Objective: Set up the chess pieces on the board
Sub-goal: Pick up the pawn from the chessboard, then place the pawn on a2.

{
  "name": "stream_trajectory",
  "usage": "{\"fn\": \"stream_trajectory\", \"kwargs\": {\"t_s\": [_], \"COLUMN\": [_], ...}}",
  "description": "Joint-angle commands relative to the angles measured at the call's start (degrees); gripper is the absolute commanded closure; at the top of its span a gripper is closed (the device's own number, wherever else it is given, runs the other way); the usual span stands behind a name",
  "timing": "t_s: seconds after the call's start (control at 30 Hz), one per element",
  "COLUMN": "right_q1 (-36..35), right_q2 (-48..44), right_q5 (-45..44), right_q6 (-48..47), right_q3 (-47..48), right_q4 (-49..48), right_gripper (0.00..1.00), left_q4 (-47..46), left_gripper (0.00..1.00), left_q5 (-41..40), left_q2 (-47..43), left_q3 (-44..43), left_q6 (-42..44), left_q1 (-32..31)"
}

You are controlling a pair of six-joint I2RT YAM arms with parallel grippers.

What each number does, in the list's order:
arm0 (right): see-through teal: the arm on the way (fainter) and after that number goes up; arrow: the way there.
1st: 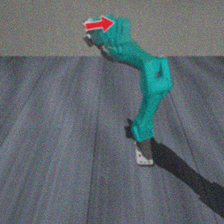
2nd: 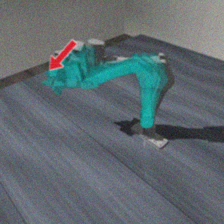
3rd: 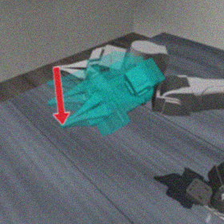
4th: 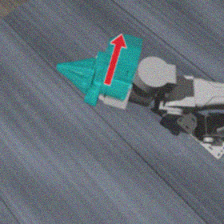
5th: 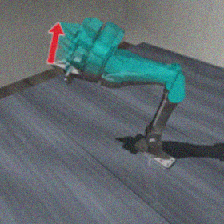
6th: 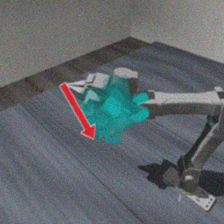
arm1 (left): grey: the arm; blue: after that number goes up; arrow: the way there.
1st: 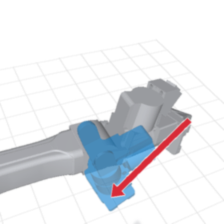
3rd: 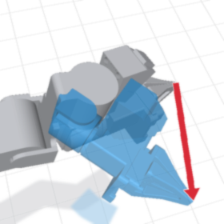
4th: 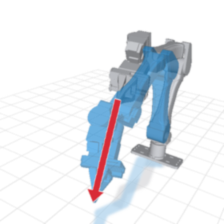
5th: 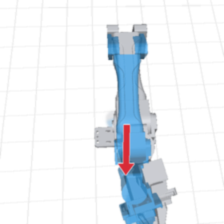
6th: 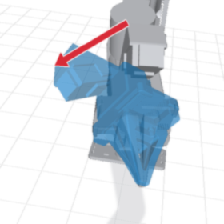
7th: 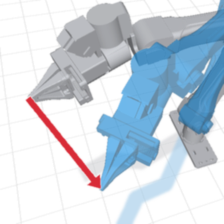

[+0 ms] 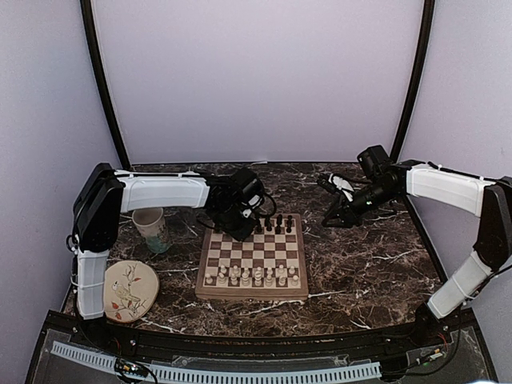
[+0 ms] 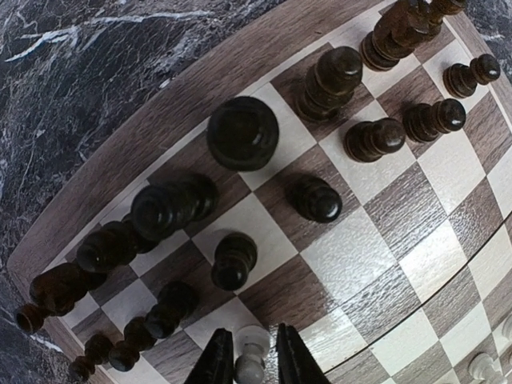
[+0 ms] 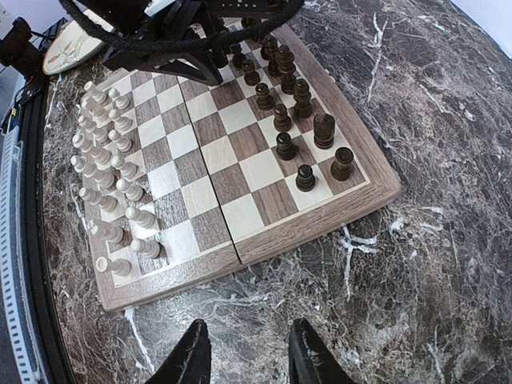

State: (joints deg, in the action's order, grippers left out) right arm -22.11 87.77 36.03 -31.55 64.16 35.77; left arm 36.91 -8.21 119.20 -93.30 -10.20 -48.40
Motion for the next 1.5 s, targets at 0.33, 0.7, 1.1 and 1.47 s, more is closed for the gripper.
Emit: {"fn": "stream_trajectory", "kwargs": {"t_s": [0.33, 0.7, 1.1, 1.47], "right_q1": [0.1, 0.0, -0.4, -0.5], "right_q2": [0.9, 1.3, 1.1, 1.2], "right_q5": [-0.4, -0.5, -1.1, -1.3], "right_q6": [-0.9, -1.0, -0.9, -0.9], "right_q3": [1.4, 1.5, 1.5, 1.5], "right_q4": [0.2, 0.4, 0.4, 0.4], "right_gripper": [0.66, 0.66, 0.66, 0.67], "left_q4": [6.2, 5.6, 4.5, 3.2], "left_gripper": [0.95, 0.94, 0.94, 0.93], "left_q5": [4.3, 8.3, 11.2, 12.3], "left_q2": [-3.5, -19.9, -25.0, -22.4], "left_q3": [0.2, 14.5, 25.2, 26.0], "left_q6": [1.2, 1.2, -0.2, 0.4], "left_q1": [-0.1, -0.1, -0.1, -0.1]}}
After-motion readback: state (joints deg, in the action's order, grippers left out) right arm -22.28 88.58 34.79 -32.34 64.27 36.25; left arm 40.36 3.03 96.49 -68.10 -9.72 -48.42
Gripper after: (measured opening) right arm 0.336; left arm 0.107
